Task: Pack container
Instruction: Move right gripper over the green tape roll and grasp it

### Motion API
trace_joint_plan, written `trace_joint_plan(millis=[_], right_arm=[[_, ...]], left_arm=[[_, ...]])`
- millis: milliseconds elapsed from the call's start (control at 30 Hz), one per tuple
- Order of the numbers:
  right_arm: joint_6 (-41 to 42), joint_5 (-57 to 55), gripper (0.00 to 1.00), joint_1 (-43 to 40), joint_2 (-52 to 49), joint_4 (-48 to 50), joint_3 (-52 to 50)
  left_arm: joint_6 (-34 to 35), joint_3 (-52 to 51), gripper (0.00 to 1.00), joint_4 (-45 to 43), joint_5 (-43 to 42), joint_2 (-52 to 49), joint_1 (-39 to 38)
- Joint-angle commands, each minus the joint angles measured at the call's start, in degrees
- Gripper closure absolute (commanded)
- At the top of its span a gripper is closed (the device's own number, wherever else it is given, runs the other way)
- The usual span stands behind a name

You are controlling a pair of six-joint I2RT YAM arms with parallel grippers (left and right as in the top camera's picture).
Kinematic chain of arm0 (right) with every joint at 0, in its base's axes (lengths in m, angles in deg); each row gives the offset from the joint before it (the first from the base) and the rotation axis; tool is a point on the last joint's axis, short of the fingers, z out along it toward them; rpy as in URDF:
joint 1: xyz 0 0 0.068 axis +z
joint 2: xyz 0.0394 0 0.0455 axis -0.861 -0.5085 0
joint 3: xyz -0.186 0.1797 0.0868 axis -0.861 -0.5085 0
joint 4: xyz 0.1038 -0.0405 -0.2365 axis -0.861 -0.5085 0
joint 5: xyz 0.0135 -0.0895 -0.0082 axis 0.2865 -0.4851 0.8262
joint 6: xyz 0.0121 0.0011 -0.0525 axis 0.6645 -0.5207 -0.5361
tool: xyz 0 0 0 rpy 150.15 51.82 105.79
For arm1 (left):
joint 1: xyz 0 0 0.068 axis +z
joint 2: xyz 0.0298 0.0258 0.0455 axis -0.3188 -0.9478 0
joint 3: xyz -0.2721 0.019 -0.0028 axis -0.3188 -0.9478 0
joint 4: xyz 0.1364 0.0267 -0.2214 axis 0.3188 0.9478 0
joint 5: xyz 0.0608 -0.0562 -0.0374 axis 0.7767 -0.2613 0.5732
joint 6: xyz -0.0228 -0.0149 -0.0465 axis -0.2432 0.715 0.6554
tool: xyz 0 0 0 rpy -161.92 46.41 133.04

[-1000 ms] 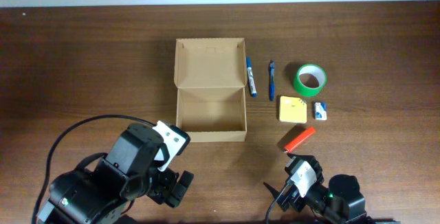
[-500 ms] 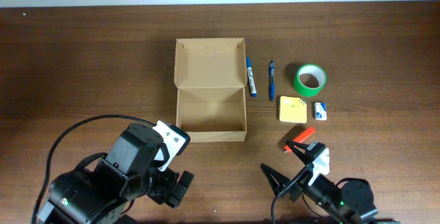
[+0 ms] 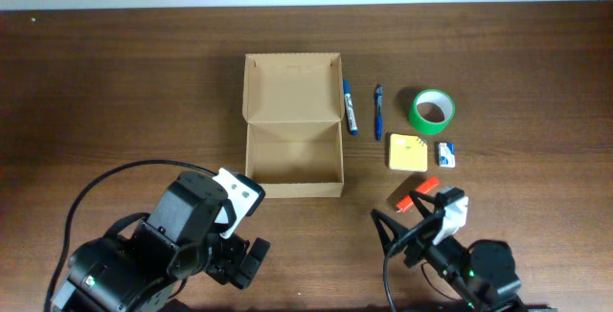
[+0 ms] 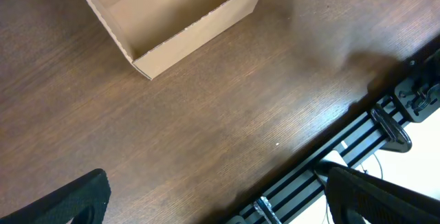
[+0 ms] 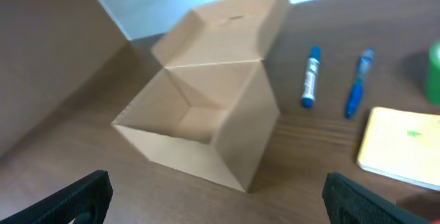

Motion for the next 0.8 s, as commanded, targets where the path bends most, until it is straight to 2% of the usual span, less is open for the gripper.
trace_joint_plan(millis=[0,400,567,767], right_arm=[[-1.07,-4.17,0.01,0.24,-6.12,0.33,6.29],[-9.9,-3.98,0.01,0.26,-36.68,0.31,25.99],[-10.67,-3.85,0.01,0.26,-42.07,2.38,29.49],[-9.55,-2.16,0.01,0.26,-43.17,0.96,29.49]], left_arm=[[0.37,0.9,0.0,0.0,-0.63,0.24,-0.11],[0.37,0.9,0.0,0.0,-0.63,0.24,-0.11],[0.37,0.9,0.01,0.0,-0.63,0.24,-0.11],[0.37,0.9,0.01,0.0,-0.63,0.24,-0.11]])
